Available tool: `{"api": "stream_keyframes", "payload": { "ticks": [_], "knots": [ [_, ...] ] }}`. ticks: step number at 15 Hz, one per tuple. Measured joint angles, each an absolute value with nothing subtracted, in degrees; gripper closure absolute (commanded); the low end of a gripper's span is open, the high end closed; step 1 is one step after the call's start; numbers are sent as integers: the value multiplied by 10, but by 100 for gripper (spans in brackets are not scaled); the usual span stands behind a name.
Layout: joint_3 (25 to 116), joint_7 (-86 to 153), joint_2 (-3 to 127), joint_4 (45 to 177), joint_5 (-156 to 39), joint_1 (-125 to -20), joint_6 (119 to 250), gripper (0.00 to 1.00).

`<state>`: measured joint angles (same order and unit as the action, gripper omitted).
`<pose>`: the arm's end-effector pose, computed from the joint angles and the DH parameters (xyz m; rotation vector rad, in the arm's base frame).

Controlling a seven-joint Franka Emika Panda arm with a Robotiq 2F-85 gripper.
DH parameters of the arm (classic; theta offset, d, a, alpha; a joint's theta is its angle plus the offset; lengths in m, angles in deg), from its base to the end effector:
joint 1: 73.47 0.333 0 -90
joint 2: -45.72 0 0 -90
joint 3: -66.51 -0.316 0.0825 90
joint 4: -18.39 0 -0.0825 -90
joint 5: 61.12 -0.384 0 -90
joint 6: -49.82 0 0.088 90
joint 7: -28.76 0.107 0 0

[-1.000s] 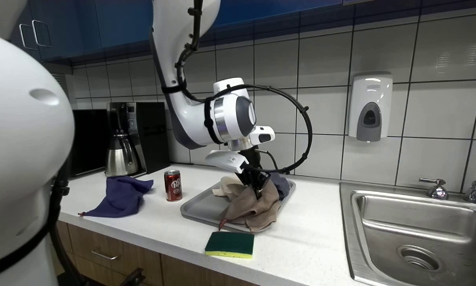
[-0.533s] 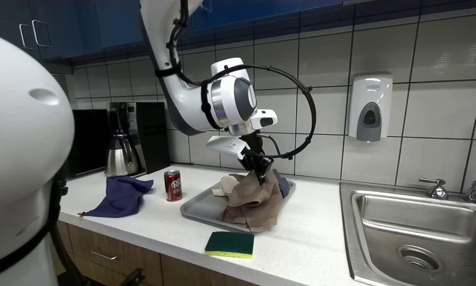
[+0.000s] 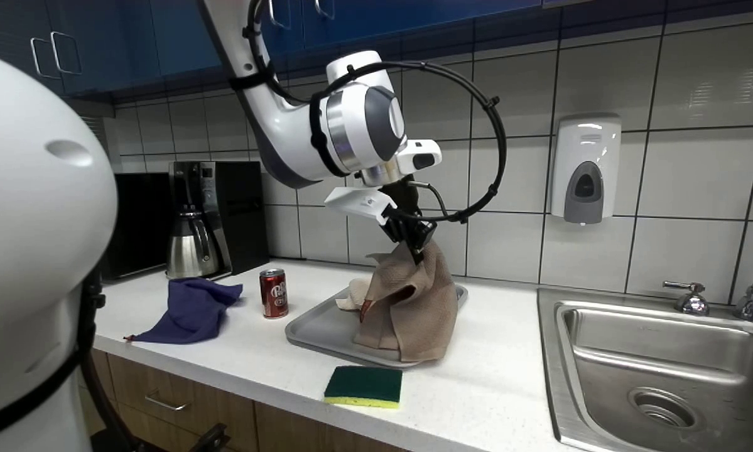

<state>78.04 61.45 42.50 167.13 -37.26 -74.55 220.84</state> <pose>0.4655 -0.0747 0.3210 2.9393 -0.5893 0.6944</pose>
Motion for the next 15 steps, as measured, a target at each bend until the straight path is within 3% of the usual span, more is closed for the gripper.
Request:
{"api": "stream_keyframes", "payload": {
  "ticks": [15],
  "knots": [
    [845, 593, 355, 1675, -373, -745, 2210, 98]
  ]
}}
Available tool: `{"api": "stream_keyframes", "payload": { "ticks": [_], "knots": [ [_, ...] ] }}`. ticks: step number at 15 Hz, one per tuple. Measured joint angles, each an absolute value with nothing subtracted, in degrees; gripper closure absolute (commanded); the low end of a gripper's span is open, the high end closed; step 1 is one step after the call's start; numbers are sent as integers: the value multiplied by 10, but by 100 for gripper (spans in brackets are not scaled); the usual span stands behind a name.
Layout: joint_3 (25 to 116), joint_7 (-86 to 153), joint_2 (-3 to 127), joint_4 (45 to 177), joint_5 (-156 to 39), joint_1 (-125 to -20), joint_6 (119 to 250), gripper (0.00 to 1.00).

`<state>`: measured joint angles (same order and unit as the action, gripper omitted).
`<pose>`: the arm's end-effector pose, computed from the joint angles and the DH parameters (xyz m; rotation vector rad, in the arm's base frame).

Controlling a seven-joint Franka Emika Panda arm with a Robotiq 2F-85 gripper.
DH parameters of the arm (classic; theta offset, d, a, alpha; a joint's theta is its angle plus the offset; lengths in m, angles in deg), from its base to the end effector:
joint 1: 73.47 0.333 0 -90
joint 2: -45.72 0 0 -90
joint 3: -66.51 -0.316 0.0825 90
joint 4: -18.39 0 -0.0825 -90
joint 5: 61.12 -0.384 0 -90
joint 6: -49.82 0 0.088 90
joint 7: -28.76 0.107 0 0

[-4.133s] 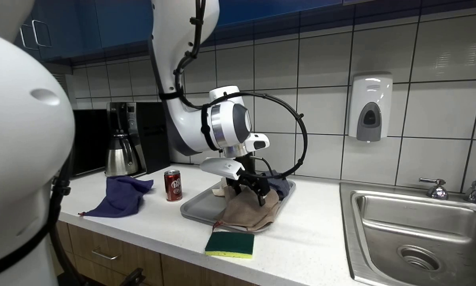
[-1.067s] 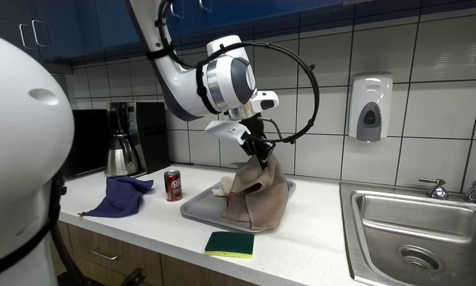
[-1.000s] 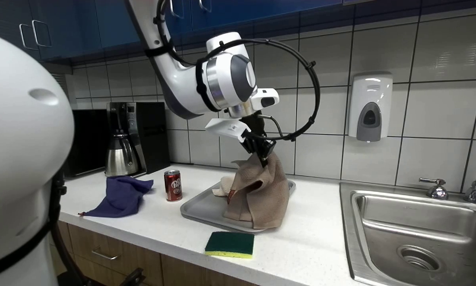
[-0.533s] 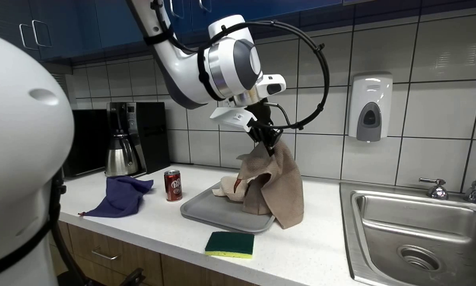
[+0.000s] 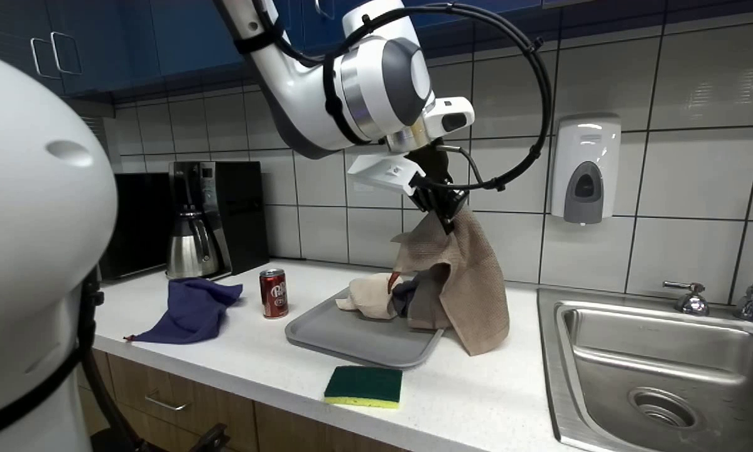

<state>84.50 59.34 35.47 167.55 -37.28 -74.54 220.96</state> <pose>0.4504 -0.1255 0.3734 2.8701 -0.7087 0.8540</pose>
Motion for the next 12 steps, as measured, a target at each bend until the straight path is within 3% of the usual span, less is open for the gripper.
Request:
{"api": "stream_keyframes", "payload": {
  "ticks": [12],
  "knots": [
    [925, 577, 351, 1677, -373, -746, 2210, 98]
  ]
}}
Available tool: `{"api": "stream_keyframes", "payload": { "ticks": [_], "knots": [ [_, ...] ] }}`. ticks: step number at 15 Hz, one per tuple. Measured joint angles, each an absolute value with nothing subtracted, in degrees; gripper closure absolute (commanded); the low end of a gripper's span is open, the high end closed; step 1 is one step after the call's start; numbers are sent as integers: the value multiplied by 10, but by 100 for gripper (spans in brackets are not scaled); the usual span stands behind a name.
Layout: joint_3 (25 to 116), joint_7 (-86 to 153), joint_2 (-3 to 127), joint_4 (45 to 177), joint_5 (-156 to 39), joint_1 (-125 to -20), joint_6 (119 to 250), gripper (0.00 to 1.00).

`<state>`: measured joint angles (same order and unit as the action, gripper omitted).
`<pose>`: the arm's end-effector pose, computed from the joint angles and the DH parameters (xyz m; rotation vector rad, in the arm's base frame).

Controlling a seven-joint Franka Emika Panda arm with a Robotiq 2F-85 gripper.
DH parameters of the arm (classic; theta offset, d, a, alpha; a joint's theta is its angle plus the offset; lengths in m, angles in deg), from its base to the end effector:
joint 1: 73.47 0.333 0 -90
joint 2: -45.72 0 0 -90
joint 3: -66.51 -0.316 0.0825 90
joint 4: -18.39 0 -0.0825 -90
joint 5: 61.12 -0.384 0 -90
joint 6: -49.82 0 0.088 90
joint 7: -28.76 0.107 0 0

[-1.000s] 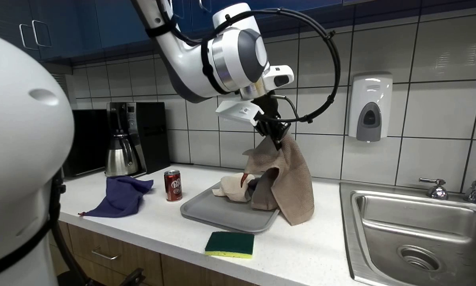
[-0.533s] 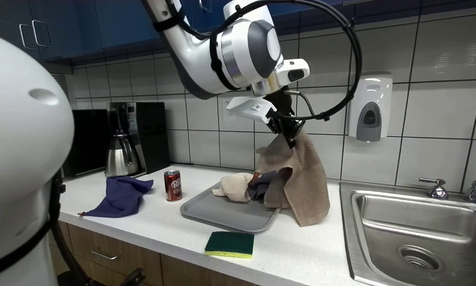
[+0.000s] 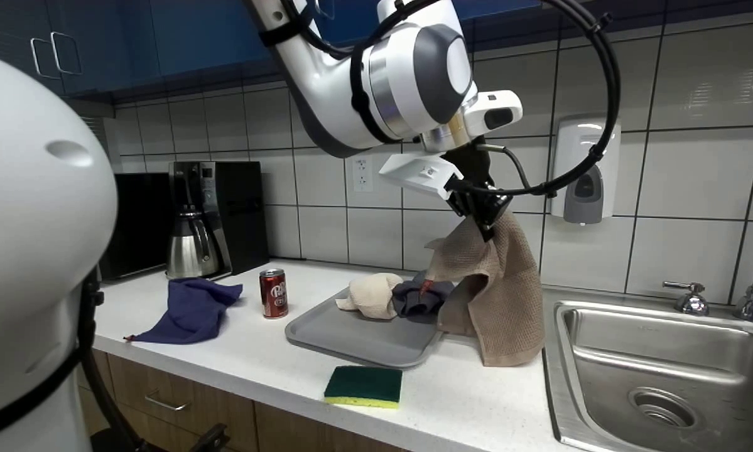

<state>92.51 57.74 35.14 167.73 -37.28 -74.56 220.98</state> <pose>0.4279 -0.1867 0.3709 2.8091 -0.8708 0.8341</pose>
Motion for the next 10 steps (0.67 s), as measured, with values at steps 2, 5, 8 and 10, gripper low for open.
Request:
{"api": "stream_keyframes", "payload": {
  "ticks": [2, 5, 8, 10],
  "knots": [
    [937, 574, 352, 1679, -373, -746, 2210, 98],
    [953, 571, 353, 1680, -373, -746, 2210, 98],
    [965, 570, 355, 1681, -373, -746, 2210, 98],
    [970, 570, 358, 1682, -373, -746, 2210, 98]
  ]
}}
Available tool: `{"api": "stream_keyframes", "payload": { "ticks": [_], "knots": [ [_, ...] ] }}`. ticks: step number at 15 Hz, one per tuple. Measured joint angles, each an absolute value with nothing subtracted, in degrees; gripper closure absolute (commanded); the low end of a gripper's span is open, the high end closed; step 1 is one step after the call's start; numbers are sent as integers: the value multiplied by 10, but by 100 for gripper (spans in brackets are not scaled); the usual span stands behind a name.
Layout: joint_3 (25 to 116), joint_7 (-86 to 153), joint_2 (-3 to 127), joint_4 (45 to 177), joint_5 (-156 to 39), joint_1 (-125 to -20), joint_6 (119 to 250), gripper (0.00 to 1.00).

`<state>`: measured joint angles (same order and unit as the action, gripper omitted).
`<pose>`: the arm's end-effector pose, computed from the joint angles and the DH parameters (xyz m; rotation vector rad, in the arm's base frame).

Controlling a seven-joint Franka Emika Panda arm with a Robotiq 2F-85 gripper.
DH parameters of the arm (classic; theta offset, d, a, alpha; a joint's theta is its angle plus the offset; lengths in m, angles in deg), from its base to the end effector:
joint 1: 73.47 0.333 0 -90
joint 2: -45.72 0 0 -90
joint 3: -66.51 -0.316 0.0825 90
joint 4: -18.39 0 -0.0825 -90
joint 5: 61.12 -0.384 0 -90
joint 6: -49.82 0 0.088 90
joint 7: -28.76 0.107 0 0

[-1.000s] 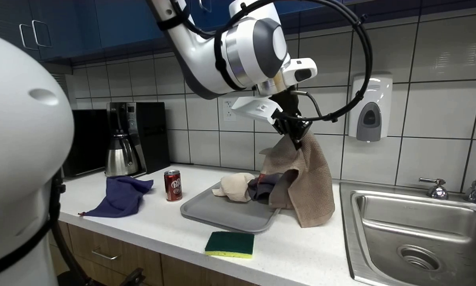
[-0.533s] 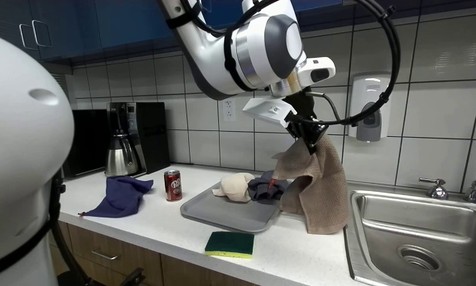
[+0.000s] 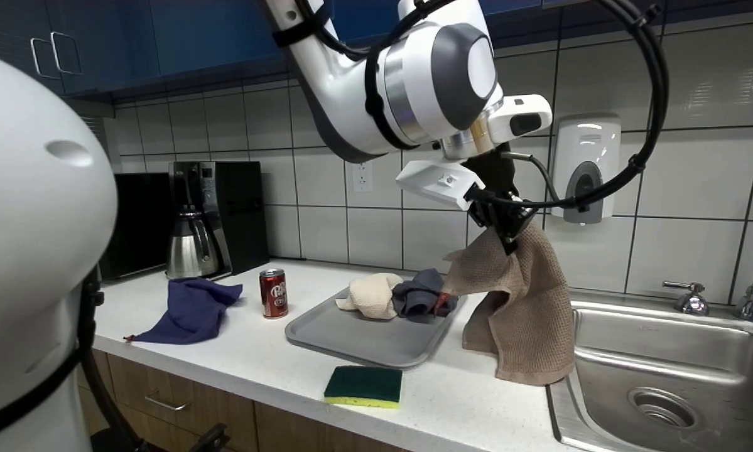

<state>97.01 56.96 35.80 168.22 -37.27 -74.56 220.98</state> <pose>0.4105 -0.2180 0.3596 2.7782 -0.9611 0.7901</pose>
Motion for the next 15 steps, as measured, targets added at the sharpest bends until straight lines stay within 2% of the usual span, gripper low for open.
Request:
{"api": "stream_keyframes", "payload": {
  "ticks": [15],
  "knots": [
    [972, 570, 400, 1698, -372, -736, 2210, 98]
  ]
}}
